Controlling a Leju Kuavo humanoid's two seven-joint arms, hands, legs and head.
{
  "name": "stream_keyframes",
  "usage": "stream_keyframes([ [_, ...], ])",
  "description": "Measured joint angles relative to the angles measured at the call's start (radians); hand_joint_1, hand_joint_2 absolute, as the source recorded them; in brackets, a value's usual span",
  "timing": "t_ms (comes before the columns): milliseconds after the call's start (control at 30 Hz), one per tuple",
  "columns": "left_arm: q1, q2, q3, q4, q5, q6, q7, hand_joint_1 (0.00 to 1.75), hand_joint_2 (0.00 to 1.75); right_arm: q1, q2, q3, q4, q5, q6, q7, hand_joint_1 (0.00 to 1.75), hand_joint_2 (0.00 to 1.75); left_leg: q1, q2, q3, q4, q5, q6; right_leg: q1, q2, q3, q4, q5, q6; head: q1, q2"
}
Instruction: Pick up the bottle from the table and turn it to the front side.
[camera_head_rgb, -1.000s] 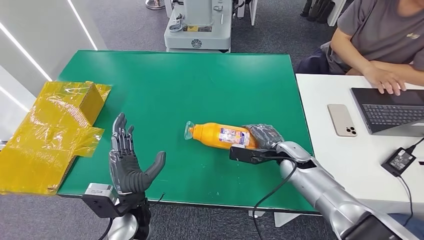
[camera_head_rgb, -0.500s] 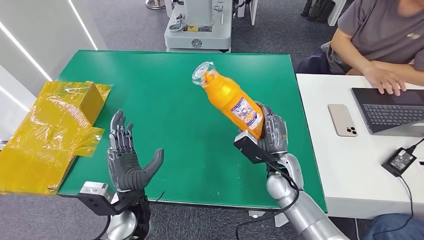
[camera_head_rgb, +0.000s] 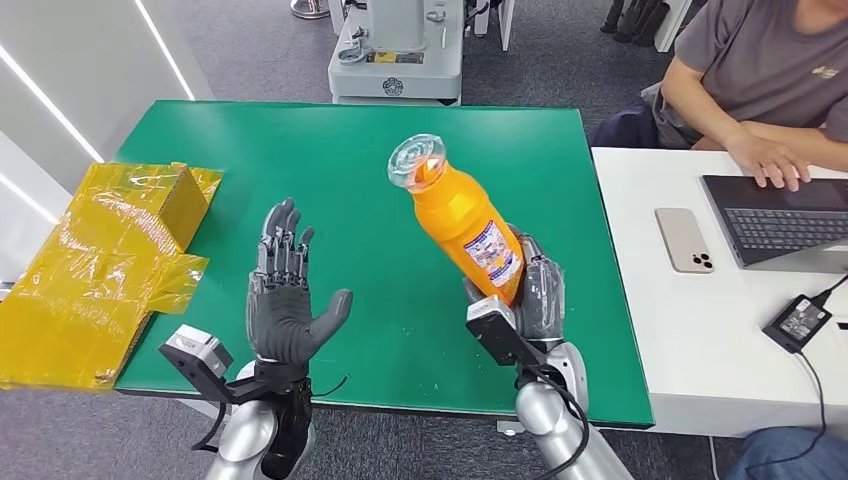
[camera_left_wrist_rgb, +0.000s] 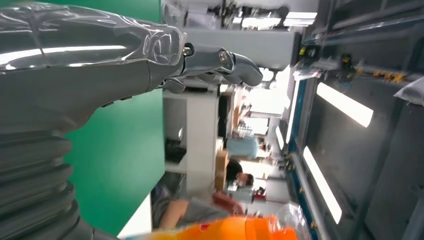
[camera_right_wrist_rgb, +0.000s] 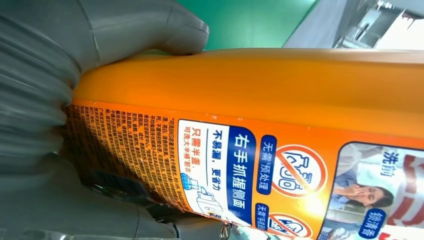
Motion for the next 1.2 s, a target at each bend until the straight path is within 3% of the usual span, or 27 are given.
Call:
stream_keyframes([
  [167,-0.041,0.009,-0.031,0.033,0.017,-0.157,0.032,0.0,1.75,0.001,0.015,0.004,0.0,0.04,0.082,-0.041,1.71,1.75,0.0,0.0,0.0,0.0,0.0,0.0,0.0,0.0,0.0,0.0,0.0,0.0,0.0,0.0],
  [433,-0.105,0.009,-0.05,0.102,0.028,-0.226,0.046,0.0,1.75,-0.001,0.038,0.052,0.007,0.082,0.216,-0.094,1.72,1.75,0.0,0.0,0.0,0.0,0.0,0.0,0.0,0.0,0.0,0.0,0.0,0.0,0.0,0.0],
  [567,-0.118,0.005,-0.053,0.128,0.036,-0.236,0.043,0.0,1.75,-0.007,0.046,0.068,0.026,0.08,0.266,-0.101,1.73,1.75,0.0,0.0,0.0,0.0,0.0,0.0,0.0,0.0,0.0,0.0,0.0,0.0,0.0,0.0],
  [1200,-0.122,0.002,-0.051,0.175,0.037,-0.234,0.04,0.0,1.75,-0.024,0.05,0.082,0.088,0.101,0.329,-0.09,1.74,1.75,0.0,0.0,0.0,0.0,0.0,0.0,0.0,0.0,0.0,0.0,0.0,0.0,0.0,0.0],
])
